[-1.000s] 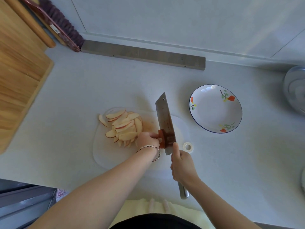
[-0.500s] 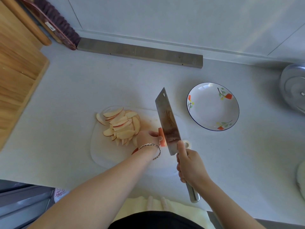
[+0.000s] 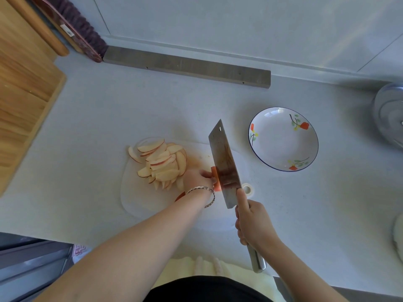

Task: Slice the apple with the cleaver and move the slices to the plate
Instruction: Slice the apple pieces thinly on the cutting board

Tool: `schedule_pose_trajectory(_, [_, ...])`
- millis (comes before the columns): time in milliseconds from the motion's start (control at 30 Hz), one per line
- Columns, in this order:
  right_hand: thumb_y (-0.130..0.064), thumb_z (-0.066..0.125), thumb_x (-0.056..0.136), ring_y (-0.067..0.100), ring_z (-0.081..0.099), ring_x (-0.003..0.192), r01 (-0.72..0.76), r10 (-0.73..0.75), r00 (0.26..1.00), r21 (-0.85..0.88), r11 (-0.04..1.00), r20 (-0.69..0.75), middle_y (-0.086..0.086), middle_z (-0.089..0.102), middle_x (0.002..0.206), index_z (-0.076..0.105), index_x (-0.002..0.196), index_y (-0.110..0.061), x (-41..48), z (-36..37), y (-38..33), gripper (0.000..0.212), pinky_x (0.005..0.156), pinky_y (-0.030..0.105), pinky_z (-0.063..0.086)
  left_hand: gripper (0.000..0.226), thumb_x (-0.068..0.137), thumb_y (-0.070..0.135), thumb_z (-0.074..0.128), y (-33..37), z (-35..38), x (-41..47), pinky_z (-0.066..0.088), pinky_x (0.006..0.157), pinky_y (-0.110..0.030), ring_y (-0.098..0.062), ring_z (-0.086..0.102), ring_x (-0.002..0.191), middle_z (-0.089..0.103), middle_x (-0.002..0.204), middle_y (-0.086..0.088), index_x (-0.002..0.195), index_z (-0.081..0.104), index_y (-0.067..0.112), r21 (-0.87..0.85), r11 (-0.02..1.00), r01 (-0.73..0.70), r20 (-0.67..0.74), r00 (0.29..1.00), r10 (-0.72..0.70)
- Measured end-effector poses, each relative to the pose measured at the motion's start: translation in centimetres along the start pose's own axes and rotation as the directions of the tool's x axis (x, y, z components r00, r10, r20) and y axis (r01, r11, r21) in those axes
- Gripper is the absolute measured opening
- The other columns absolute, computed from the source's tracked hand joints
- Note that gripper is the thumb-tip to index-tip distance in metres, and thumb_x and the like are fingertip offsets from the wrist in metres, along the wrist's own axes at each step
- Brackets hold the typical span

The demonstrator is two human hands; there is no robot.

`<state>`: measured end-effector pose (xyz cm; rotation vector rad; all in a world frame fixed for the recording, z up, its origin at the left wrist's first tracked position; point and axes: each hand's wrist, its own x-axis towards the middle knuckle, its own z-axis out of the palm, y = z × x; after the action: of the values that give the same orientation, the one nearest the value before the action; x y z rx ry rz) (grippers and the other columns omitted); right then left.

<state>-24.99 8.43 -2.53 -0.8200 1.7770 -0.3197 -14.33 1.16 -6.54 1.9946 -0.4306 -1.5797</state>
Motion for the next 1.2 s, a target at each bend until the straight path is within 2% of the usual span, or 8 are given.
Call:
schedule_pose_trajectory(100, [-0.051,0.029,0.096,0.012,0.03,0.033,-0.006,0.006,1.0,0.016,1.0,0.009,0.002,0.033,0.046,0.033,0.06,-0.01,0.2,-0.2,-0.3,0.054,0.039,0.02,0.03,0.034,0.078,-0.024,0.05,0.3,0.1,-0.1,0.057,0.062,-0.037,-0.025,0.062,0.053,0.057,0.066,-0.01,0.06,0.052,0.005,-0.038,0.999,0.033,-0.002,0.999,-0.033])
schedule_pose_trajectory(333, [-0.051,0.028,0.096,0.011,0.027,0.033,-0.015,0.014,0.999,0.017,1.0,0.03,0.002,0.03,0.049,0.033,0.066,-0.011,-0.8,-0.2,0.5,0.051,0.04,0.019,0.027,0.035,0.076,-0.019,0.058,-0.2,-0.1,0.3,0.056,0.081,-0.049,-0.04,0.067,0.086,0.066,0.082,-0.018,0.058,0.056,0.011,0.03,1.0,0.004,-0.037,0.999,-0.003])
schedule_pose_trajectory(500, [-0.053,0.028,0.096,0.012,0.032,0.031,-0.004,0.004,1.0,0.008,1.0,0.015,0.003,0.035,0.048,0.036,0.063,-0.009,0.2,0.0,-0.1,0.055,0.038,0.02,0.032,0.035,0.079,-0.025,0.044,0.0,0.1,0.3,0.057,0.063,-0.04,-0.031,0.059,0.064,0.056,0.067,-0.011,0.06,0.053,0.004,-0.048,0.998,0.026,-0.01,1.0,-0.027])
schedule_pose_trajectory(733, [-0.051,0.027,0.097,0.009,0.029,0.027,-0.007,0.007,1.0,-0.015,1.0,-0.003,-0.001,0.03,0.043,0.03,0.059,-0.011,-0.1,-0.1,0.8,0.055,0.036,0.019,0.031,0.038,0.077,-0.026,0.046,-0.9,0.8,0.3,0.053,0.083,-0.057,-0.043,0.063,0.086,0.058,0.07,-0.01,0.058,0.053,0.006,-0.081,0.995,0.057,0.044,0.998,-0.054])
schedule_pose_trajectory(867, [-0.054,0.027,0.095,0.017,0.032,0.037,0.047,-0.049,0.998,-0.045,0.998,-0.045,0.001,0.03,0.046,0.026,0.055,-0.014,1.6,1.2,1.1,0.057,0.045,0.026,0.032,0.035,0.078,-0.022,0.046,-1.1,1.0,0.5,0.055,0.08,-0.046,-0.035,0.062,0.078,0.056,0.068,-0.01,0.059,0.053,0.007,-0.093,0.993,0.069,0.012,0.998,-0.068])
schedule_pose_trajectory(967, [-0.055,0.027,0.094,0.021,0.032,0.047,0.062,-0.063,0.995,-0.019,0.998,-0.071,0.0,0.03,0.046,0.025,0.054,-0.015,2.3,2.2,1.2,0.057,0.055,0.034,0.032,0.036,0.077,-0.02,0.051,-0.5,0.9,0.4,0.055,0.08,-0.043,-0.032,0.062,0.075,0.057,0.065,-0.007,0.058,0.055,0.01,-0.014,1.0,0.014,0.0,1.0,-0.014])
schedule_pose_trajectory(1133, [-0.051,0.031,0.096,0.017,0.028,0.039,0.006,0.001,0.999,0.176,0.984,-0.042,-0.002,0.029,0.043,0.028,0.058,-0.013,2.9,1.5,0.6,0.055,0.041,0.021,0.027,0.018,0.077,-0.011,0.061,0.0,0.6,-0.4,0.053,0.087,-0.041,-0.03,0.062,0.082,0.062,0.075,-0.006,0.089,0.071,-0.001,0.165,0.983,-0.078,-0.011,0.997,0.081])
schedule_pose_trajectory(1200, [-0.051,0.031,0.096,0.015,0.027,0.038,-0.002,0.006,1.0,0.181,0.983,-0.022,-0.001,0.028,0.044,0.031,0.057,-0.013,2.9,1.2,0.4,0.055,0.041,0.02,0.026,0.015,0.078,-0.008,0.062,0.1,0.5,-0.7,0.053,0.089,-0.044,-0.033,0.064,0.087,0.063,0.076,-0.006,0.086,0.072,0.001,0.208,0.974,-0.092,0.002,0.996,0.094])
